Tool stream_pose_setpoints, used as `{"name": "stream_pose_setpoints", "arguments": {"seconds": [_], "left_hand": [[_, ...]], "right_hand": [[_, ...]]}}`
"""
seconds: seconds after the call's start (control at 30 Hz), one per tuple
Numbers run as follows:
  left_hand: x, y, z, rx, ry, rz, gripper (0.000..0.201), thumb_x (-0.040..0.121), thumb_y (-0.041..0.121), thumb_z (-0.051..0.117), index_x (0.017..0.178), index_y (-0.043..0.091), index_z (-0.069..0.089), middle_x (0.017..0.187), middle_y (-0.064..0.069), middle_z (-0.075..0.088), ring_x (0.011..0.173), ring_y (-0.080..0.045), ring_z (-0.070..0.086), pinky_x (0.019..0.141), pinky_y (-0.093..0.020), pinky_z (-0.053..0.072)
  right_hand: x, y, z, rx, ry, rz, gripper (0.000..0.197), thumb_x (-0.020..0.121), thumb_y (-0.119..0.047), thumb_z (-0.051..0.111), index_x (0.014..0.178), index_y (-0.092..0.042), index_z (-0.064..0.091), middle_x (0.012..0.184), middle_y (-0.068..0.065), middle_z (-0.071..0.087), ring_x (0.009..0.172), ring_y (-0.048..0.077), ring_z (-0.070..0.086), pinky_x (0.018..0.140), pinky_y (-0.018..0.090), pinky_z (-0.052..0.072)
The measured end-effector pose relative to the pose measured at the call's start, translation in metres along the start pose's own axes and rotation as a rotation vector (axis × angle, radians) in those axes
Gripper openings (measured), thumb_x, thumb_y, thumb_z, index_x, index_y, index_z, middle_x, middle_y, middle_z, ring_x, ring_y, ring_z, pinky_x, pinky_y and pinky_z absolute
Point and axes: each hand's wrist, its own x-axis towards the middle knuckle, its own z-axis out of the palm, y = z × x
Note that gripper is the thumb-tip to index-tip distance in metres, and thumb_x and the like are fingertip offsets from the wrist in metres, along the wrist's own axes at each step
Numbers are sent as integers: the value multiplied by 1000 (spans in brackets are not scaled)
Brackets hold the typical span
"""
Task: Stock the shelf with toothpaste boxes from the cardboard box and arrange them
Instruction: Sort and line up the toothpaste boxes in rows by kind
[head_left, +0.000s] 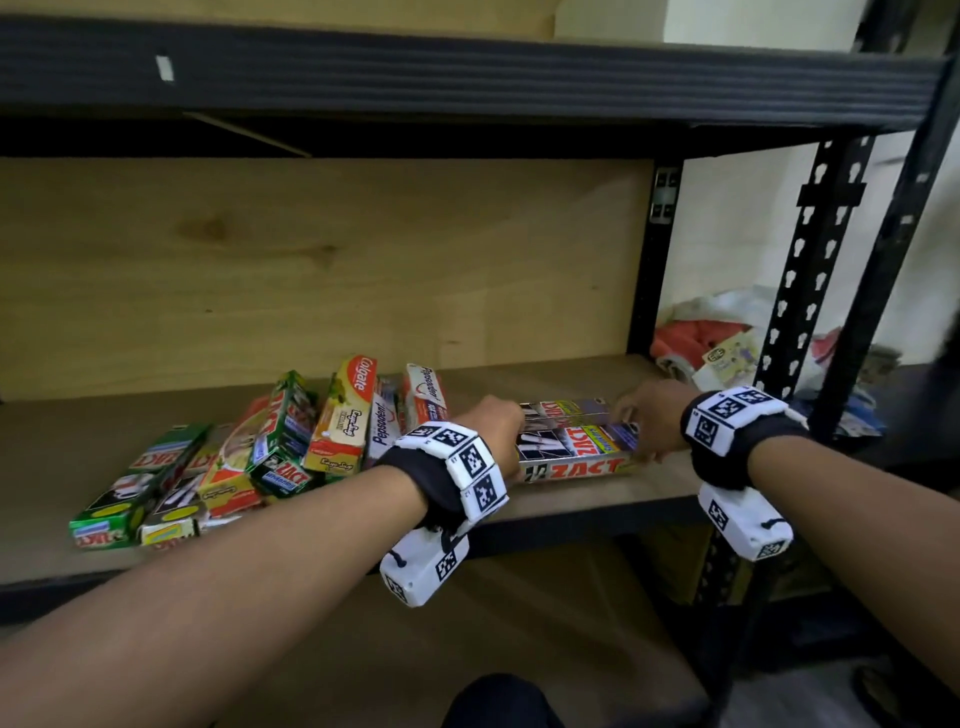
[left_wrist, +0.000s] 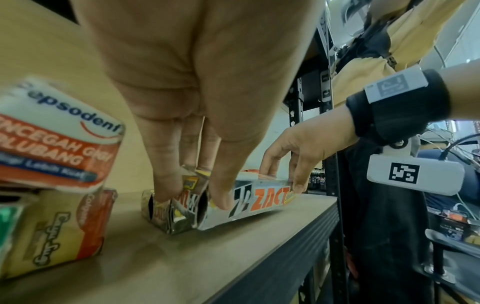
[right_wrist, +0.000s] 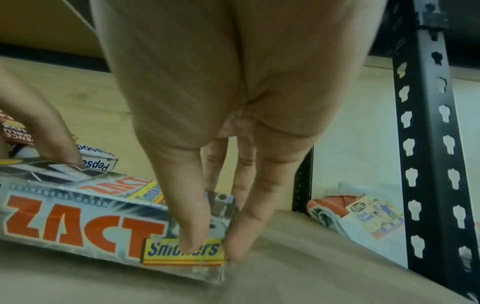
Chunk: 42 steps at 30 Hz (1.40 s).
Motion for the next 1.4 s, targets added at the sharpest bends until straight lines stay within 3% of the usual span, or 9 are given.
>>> {"name": "stream_pose_setpoints", "arguments": {"seconds": [0.1,0.3,0.47,0.6,0.73,0.8,0.93,1.2,1.4], "left_hand": [[7,-1,2,11,-38,-4,40,77,20,79,115,12,67,112,-9,67,95,-27,67,78,-33,57],[17,1,2,9,-67,32,39,85,12,74,123,15,66,124,-7,63,108,-25,64,80,-27,49],[14,-1,2,40,-66,70,39,86,13,72,124,17,65,124,-6,64,107,-25,64,81,-27,51],[3,-7,0,120,-22,128,33,86,13,65,116,26,67,118,-3,64,98,-26,65,76,-30,54],[-11,-16,-15,146,24,156,25,84,29,66,110,30,68,111,1,66,95,-24,65,81,-34,56],[-20,-22,-24,132,47,153,22,84,35,65,106,31,67,107,5,66,94,-22,65,79,-33,56],[-39,-41,-42,111,90,142,22,88,37,63,106,28,68,103,6,67,94,-18,64,73,-27,50],[-91,-105,-81,94,157,20,22,87,38,63,104,27,71,102,6,70,87,-18,66,73,-27,55],[-137,-173,-98,114,171,-99,25,85,41,64,103,26,71,100,5,70,90,-20,66,80,-34,57]], "right_hand": [[4,1,6,51,-12,11,43,73,-3,81,104,-28,67,107,4,71,76,20,75,70,36,63],[6,3,9,61,25,-1,38,75,-7,83,102,-27,65,94,1,71,75,20,75,68,33,63],[-2,0,8,50,5,4,43,79,-9,81,114,-28,65,119,3,62,85,23,74,69,37,63],[-16,-9,0,-113,19,-28,42,83,-16,78,121,-28,64,137,-2,53,85,13,59,53,17,48],[-24,-18,-4,-165,55,-44,40,82,-22,79,118,-32,64,133,-3,57,61,2,49,46,14,37],[-30,-27,-9,-154,73,-65,39,82,-22,78,117,-32,65,129,-4,58,64,3,52,51,17,42],[-39,-55,-19,-182,99,-107,39,81,-26,78,118,-31,66,128,-4,59,106,18,63,89,31,53],[-56,-142,-37,-177,150,-236,31,87,-24,70,118,-27,66,124,-2,62,111,21,61,93,31,51],[-65,-223,-43,-154,209,-391,23,88,-23,65,109,-31,68,110,-6,64,100,20,63,87,32,54]]}}
